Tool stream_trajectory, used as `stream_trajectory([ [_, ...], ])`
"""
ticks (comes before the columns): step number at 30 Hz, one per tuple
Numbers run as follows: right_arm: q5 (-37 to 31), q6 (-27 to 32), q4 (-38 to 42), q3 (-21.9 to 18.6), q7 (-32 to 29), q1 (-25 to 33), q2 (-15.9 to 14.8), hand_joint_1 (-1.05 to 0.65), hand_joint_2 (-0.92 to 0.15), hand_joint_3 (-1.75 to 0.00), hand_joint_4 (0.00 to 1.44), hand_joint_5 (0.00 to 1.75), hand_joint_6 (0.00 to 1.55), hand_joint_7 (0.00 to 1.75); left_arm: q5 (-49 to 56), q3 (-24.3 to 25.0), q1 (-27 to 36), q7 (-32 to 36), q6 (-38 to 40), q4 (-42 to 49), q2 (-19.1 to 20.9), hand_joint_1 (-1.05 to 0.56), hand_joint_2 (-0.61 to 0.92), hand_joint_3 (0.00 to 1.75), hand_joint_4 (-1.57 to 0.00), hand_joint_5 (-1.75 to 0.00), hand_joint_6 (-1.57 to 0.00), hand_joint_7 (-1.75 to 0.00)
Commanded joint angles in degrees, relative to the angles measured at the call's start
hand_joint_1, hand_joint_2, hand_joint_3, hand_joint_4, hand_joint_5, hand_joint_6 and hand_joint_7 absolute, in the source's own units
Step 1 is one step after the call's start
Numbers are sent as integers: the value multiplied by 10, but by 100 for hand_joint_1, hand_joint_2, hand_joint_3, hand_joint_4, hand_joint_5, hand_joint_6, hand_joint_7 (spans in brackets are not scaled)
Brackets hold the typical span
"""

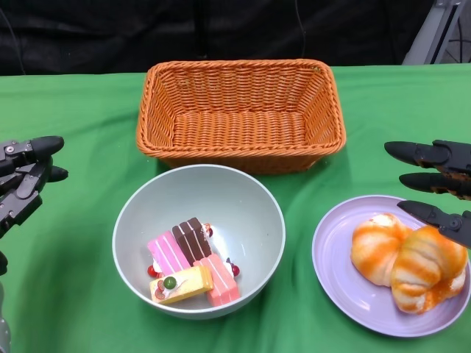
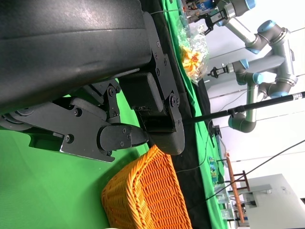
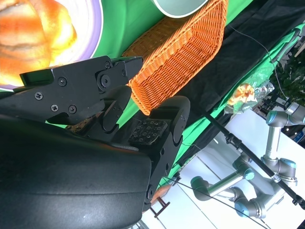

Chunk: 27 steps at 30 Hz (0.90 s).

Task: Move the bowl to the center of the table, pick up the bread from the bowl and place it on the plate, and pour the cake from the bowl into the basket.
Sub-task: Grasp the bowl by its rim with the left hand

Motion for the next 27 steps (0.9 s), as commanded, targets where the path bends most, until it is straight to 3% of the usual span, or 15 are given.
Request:
stream_trajectory([
  [1,124,-78,105,4,-2,-46,88,-8,-79,-52,85,93,93,47,6,-7,10,-10,-11,-6,8,-9,92,42,-80,-96,-120,-3],
  [2,144,-102,137,6,0,-58,101,-9,-72,-68,77,126,82,82,9,-11,12,-14,-14,-7,10,-9,92,43,-78,-97,-119,-2],
  [3,150,-118,156,5,2,-64,103,-9,-70,-74,74,137,77,96,11,-14,14,-16,-16,-7,11,-9,92,44,-77,-97,-118,-2],
  [6,187,-168,230,-2,31,-90,104,-12,-67,-80,72,151,71,115,3,-17,17,-44,-17,-8,13,-10,92,43,-77,-97,-118,-2],
  [11,210,-208,277,0,52,-103,101,-14,-66,-81,72,155,68,123,-7,-17,20,-80,-18,-10,16,-10,92,41,-77,-97,-119,-3],
  [14,212,-209,273,7,58,-96,102,-15,-60,-87,69,170,64,138,-10,-20,23,-113,-23,-11,19,-14,91,33,-87,-92,-121,-4],
  [19,216,-209,255,13,57,-79,105,-18,-55,-97,70,174,64,145,-17,-19,27,-168,-51,-7,21,-22,92,14,-97,-76,-120,-2],
  [23,214,-213,250,17,55,-74,104,-18,-54,-98,71,175,63,146,-31,-21,26,-225,-69,-3,26,-28,92,9,-96,-67,-114,0],
  [25,213,-214,245,18,53,-71,104,-19,-54,-99,70,175,62,147,-37,-29,27,-274,-84,-6,35,-44,92,7,-88,-44,-97,0],
  [27,215,-211,242,18,52,-69,104,-19,-53,-99,70,175,61,147,-36,-36,31,-309,-95,-13,45,-50,92,7,-84,-32,-88,0],
])
